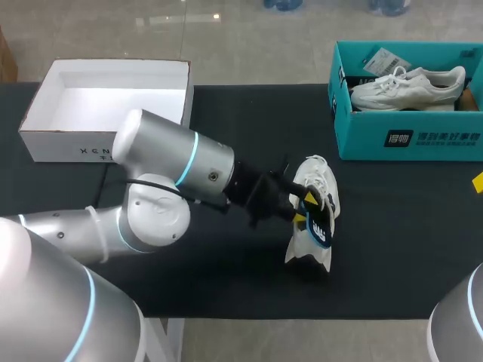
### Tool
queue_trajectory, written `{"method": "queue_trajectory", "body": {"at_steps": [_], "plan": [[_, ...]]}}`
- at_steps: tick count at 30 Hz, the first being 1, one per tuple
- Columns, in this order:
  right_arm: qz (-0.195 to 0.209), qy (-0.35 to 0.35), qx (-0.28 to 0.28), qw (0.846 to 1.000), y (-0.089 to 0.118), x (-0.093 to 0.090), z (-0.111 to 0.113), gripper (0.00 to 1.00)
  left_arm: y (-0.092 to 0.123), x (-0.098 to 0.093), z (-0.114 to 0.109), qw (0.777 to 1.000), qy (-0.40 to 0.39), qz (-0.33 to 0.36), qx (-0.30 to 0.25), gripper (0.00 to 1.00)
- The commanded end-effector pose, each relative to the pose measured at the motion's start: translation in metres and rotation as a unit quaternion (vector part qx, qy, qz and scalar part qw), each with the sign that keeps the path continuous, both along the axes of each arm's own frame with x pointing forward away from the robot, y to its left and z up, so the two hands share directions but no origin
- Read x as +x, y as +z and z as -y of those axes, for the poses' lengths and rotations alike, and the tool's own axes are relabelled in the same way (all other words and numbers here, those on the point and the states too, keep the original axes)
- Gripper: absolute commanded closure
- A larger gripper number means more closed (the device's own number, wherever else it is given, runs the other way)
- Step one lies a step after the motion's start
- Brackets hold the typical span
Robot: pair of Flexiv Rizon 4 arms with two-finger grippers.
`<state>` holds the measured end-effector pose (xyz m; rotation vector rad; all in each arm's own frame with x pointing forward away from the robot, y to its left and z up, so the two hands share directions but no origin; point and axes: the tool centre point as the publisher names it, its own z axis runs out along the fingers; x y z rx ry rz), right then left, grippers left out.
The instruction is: Take the shoe out of the shoebox, open the shoe tongue, remove and reinsert the insole, then place the shoe into the shoebox
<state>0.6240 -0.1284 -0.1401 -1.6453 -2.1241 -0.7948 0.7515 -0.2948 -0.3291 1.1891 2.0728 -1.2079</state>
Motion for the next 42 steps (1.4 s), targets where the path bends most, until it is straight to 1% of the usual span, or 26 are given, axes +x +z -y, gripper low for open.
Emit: {"method": "queue_trajectory", "body": {"at_steps": [1,4,6,9,10,16,20,22,24,28,30,32,33,34,35,36,38,42], "plan": [[0.029,-0.023,0.008,0.999,-0.002,-0.009,0.0,0.0,0.001,-0.006,0.001,1.0,-0.008,-0.002,0.003,0.75],[0.029,-0.023,0.008,0.999,-0.002,-0.009,0.0,0.0,-0.002,-0.01,0.002,1.0,-0.018,-0.004,0.012,0.82],[0.029,-0.023,0.008,0.999,-0.002,-0.009,0.0,0.0,-0.005,-0.011,0.002,1.0,-0.02,-0.007,0.017,0.89],[0.029,-0.023,0.008,0.999,-0.002,-0.009,0.0,0.0,-0.011,-0.009,0.003,0.999,-0.023,-0.011,0.025,0.95],[0.029,-0.023,0.008,0.999,-0.002,-0.009,0.0,0.0,-0.013,-0.008,0.002,0.999,-0.025,-0.011,0.028,1.0],[0.029,-0.023,0.008,0.999,-0.002,-0.009,0.0,0.0,-0.016,0.003,0.0,0.999,-0.032,-0.01,0.035,1.0],[0.029,-0.023,0.008,0.999,-0.002,-0.009,0.0,0.0,-0.017,0.011,-0.003,0.999,-0.025,0.004,0.041,1.0],[0.029,-0.023,0.008,0.999,-0.002,-0.009,0.0,0.0,-0.019,0.014,-0.003,0.999,-0.024,0.014,0.046,1.0],[0.029,-0.023,0.008,0.999,-0.002,-0.009,0.0,0.0,-0.026,0.015,-0.001,0.998,-0.021,0.024,0.057,1.0],[0.029,-0.023,0.008,0.999,-0.002,-0.009,0.0,0.0,-0.044,0.008,0.002,0.998,-0.023,0.002,0.061,1.0],[0.029,-0.023,0.008,0.999,-0.002,-0.009,0.0,0.0,-0.048,0.004,0.001,0.998,-0.023,-0.003,0.063,1.0],[0.029,-0.023,0.008,0.999,-0.002,-0.009,0.0,0.0,-0.047,0.003,0.001,0.998,-0.021,-0.005,0.063,1.0],[0.029,-0.023,0.008,0.999,-0.002,-0.009,0.0,0.0,-0.044,0.003,-0.001,0.998,-0.019,-0.006,0.061,0.93],[0.029,-0.023,0.008,0.999,-0.002,-0.009,0.0,0.0,-0.041,0.002,-0.002,0.998,-0.016,-0.006,0.058,0.81],[0.029,-0.023,0.008,0.999,-0.002,-0.009,0.0,0.0,-0.038,0.002,-0.003,0.998,-0.015,-0.006,0.055,0.67],[0.029,-0.023,0.008,0.999,-0.002,-0.009,0.0,0.0,-0.034,0.003,-0.004,0.999,-0.01,-0.009,0.049,0.64],[0.029,-0.023,0.008,0.999,-0.002,-0.009,0.0,0.0,-0.027,0.003,-0.007,0.999,-0.005,-0.009,0.039,0.64],[0.029,-0.023,0.008,0.999,-0.002,-0.009,0.0,0.0,-0.016,0.0,-0.01,1.0,-0.002,-0.014,0.023,0.67]]}}
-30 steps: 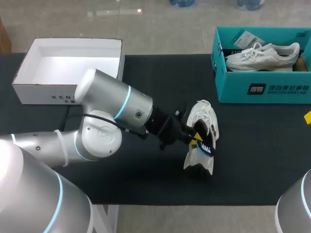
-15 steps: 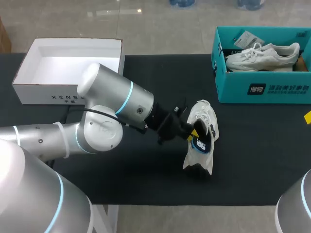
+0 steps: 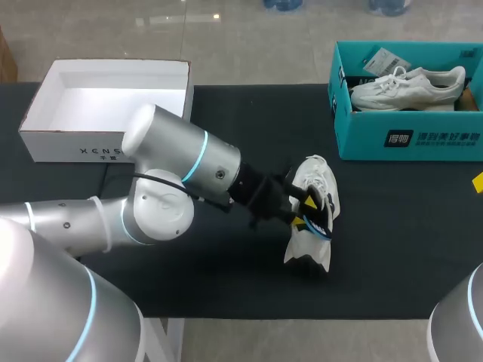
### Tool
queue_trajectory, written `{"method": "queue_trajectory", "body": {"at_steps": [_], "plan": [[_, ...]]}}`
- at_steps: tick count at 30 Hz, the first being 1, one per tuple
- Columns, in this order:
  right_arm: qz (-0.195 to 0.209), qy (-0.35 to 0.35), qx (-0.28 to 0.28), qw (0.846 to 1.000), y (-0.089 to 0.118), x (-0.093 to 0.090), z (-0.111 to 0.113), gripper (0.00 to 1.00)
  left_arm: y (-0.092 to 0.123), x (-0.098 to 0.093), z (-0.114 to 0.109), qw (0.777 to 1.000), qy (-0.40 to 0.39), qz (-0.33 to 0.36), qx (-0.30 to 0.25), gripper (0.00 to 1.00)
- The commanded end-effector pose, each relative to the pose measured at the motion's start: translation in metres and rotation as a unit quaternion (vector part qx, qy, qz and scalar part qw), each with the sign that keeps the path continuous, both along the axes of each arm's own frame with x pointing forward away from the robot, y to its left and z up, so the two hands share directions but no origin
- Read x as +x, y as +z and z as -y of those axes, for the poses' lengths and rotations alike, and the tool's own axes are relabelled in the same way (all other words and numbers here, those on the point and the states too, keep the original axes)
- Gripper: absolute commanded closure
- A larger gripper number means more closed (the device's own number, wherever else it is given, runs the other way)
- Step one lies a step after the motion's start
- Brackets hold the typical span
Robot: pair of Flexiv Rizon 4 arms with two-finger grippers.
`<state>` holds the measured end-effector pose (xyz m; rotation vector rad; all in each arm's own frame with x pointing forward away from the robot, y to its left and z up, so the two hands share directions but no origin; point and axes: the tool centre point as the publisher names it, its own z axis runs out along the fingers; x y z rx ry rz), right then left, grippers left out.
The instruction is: Take the shoe out of the shoebox, open the shoe tongue, remove and reinsert the insole, then place the shoe into the shoebox
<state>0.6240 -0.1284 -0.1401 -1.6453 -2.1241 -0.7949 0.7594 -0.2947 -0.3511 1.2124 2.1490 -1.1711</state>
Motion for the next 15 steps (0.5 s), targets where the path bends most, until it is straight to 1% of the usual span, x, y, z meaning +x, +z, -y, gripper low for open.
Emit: {"method": "queue_trajectory", "body": {"at_steps": [1,2,3,5,7,11,15], "plan": [[0.029,-0.023,0.008,0.999,-0.002,-0.009,0.0,0.0,0.008,-0.008,-0.011,1.0,0.003,-0.004,-0.017,0.68],[0.029,-0.023,0.008,0.999,-0.002,-0.009,0.0,0.0,0.01,-0.008,-0.011,1.0,0.006,-0.011,-0.024,0.71],[0.029,-0.023,0.008,0.999,-0.002,-0.009,0.0,0.0,0.011,-0.009,-0.012,1.0,0.005,-0.012,-0.026,0.76],[0.029,-0.023,0.008,0.999,-0.002,-0.009,0.0,0.0,0.012,-0.013,-0.01,1.0,0.002,-0.015,-0.027,0.8],[0.029,-0.023,0.008,0.999,-0.002,-0.009,0.0,0.0,0.012,-0.015,-0.008,1.0,-0.001,-0.015,-0.027,0.79],[0.029,-0.023,0.008,0.999,-0.002,-0.009,0.0,0.0,0.007,-0.018,-0.003,1.0,-0.014,-0.014,-0.015,0.81],[0.029,-0.023,0.008,0.999,-0.002,-0.009,0.0,0.0,0.004,-0.016,0.0,1.0,-0.018,-0.011,-0.006,0.83]]}}
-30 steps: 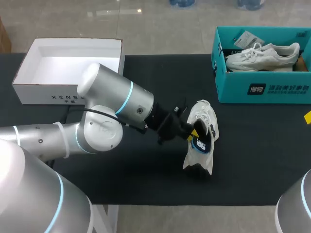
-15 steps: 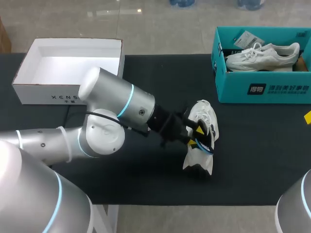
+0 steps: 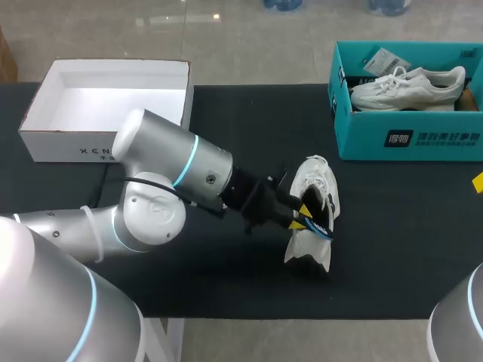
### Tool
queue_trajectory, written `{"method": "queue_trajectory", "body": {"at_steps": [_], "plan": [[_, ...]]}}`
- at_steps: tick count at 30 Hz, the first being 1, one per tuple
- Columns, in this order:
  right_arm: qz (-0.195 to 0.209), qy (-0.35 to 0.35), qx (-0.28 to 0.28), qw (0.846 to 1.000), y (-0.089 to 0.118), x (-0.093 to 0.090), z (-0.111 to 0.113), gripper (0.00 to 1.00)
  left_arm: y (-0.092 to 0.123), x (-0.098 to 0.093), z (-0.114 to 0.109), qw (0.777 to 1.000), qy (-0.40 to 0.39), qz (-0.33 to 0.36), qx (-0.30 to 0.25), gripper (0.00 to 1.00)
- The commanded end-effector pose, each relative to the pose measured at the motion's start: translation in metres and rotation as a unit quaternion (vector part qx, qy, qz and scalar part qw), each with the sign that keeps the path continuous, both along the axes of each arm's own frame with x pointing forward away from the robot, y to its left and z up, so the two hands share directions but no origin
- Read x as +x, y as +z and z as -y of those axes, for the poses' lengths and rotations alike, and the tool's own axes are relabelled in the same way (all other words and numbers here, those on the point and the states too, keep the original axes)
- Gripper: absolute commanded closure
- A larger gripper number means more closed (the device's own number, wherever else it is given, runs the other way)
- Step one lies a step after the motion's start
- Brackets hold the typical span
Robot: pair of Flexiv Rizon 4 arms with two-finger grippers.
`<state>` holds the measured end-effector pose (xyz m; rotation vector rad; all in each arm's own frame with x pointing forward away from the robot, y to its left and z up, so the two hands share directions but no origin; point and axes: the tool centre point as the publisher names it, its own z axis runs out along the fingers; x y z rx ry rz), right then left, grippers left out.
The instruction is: Take the shoe out of the shoebox, open the shoe tongue, remove and reinsert the insole, then place the shoe into the shoebox
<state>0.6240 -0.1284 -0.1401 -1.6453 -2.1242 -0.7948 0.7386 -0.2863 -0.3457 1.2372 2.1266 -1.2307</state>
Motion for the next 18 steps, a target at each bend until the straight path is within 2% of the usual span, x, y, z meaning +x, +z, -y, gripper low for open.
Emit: {"method": "queue_trajectory", "body": {"at_steps": [1,3,5,14,18], "plan": [[0.029,-0.023,0.008,0.999,-0.002,-0.009,0.0,0.0,-0.002,0.006,0.009,1.0,0.0,0.002,0.011,0.84],[0.029,-0.023,0.008,0.999,-0.002,-0.009,0.0,0.0,-0.001,0.009,0.01,1.0,-0.001,0.005,0.013,0.88],[0.029,-0.023,0.008,0.999,-0.002,-0.009,0.0,0.0,0.001,0.012,0.011,1.0,-0.006,0.012,0.015,0.99],[0.029,-0.023,0.008,0.999,-0.002,-0.009,0.0,0.0,0.012,0.023,0.014,0.998,-0.028,0.059,0.017,1.0],[0.029,-0.023,0.008,0.999,-0.002,-0.009,0.0,0.0,0.009,0.031,0.014,0.996,-0.038,0.079,0.019,1.0]]}}
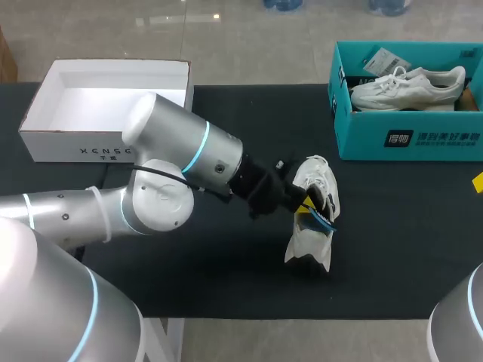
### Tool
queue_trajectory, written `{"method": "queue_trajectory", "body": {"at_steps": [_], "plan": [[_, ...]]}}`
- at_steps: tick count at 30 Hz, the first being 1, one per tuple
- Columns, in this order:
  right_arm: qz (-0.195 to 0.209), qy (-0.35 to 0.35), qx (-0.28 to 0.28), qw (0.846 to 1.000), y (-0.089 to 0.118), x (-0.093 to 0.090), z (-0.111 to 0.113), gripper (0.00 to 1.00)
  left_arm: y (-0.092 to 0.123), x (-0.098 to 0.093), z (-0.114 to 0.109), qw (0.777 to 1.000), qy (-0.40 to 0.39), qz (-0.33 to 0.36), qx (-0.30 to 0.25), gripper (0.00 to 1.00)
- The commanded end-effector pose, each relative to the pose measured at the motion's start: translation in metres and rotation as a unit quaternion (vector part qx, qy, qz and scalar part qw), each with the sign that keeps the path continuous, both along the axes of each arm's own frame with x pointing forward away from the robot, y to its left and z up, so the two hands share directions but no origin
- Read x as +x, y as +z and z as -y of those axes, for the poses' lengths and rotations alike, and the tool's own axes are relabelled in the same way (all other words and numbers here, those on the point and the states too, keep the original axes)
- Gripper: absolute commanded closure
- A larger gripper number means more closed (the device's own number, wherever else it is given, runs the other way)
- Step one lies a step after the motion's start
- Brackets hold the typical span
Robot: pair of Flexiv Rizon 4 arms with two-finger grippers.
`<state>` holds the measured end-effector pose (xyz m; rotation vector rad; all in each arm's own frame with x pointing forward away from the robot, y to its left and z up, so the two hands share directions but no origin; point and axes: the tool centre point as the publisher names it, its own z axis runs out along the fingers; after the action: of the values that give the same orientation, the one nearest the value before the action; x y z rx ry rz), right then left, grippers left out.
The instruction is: Take the shoe out of the shoebox, open the shoe tongue, remove and reinsert the insole, then place the shoe into the shoebox
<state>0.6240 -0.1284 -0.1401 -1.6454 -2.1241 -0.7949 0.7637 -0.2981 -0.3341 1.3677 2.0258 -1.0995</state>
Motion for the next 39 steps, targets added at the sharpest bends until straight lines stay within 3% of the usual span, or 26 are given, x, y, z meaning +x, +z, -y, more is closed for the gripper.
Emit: {"method": "queue_trajectory", "body": {"at_steps": [1,12,17,18,19,20,21,22,25,30,39], "plan": [[0.029,-0.023,0.008,0.999,-0.002,-0.009,0.0,0.0,-0.004,0.007,0.002,1.0,-0.016,0.007,0.002,1.0],[0.029,-0.023,0.008,0.999,-0.002,-0.009,0.0,0.0,-0.042,-0.001,-0.004,0.999,-0.042,-0.015,0.01,1.0],[0.029,-0.023,0.008,0.999,-0.002,-0.009,0.0,0.0,-0.038,-0.005,-0.008,0.999,-0.03,-0.02,0.014,1.0],[0.029,-0.023,0.008,0.999,-0.002,-0.009,0.0,0.0,-0.035,-0.005,-0.009,0.999,-0.026,-0.021,0.01,0.75],[0.029,-0.023,0.008,0.999,-0.002,-0.009,0.0,0.0,-0.032,-0.005,-0.01,0.999,-0.025,-0.021,0.008,0.58],[0.029,-0.023,0.008,0.999,-0.002,-0.009,0.0,0.0,-0.03,-0.006,-0.01,1.0,-0.022,-0.02,0.006,0.51],[0.029,-0.023,0.008,0.999,-0.002,-0.009,0.0,0.0,-0.027,-0.006,-0.011,1.0,-0.019,-0.02,0.003,0.35],[0.029,-0.023,0.008,0.999,-0.002,-0.009,0.0,0.0,-0.024,-0.007,-0.012,1.0,-0.016,-0.02,0.0,0.33],[0.029,-0.023,0.008,0.999,-0.002,-0.009,0.0,0.0,-0.017,-0.009,-0.013,1.0,-0.01,-0.024,-0.008,0.36],[0.029,-0.023,0.008,0.999,-0.002,-0.009,0.0,0.0,-0.01,-0.013,-0.012,0.999,-0.006,-0.029,-0.019,0.55],[0.029,-0.023,0.008,0.999,-0.002,-0.009,0.0,0.0,-0.013,-0.023,-0.001,0.999,-0.017,-0.039,-0.014,0.66]]}}
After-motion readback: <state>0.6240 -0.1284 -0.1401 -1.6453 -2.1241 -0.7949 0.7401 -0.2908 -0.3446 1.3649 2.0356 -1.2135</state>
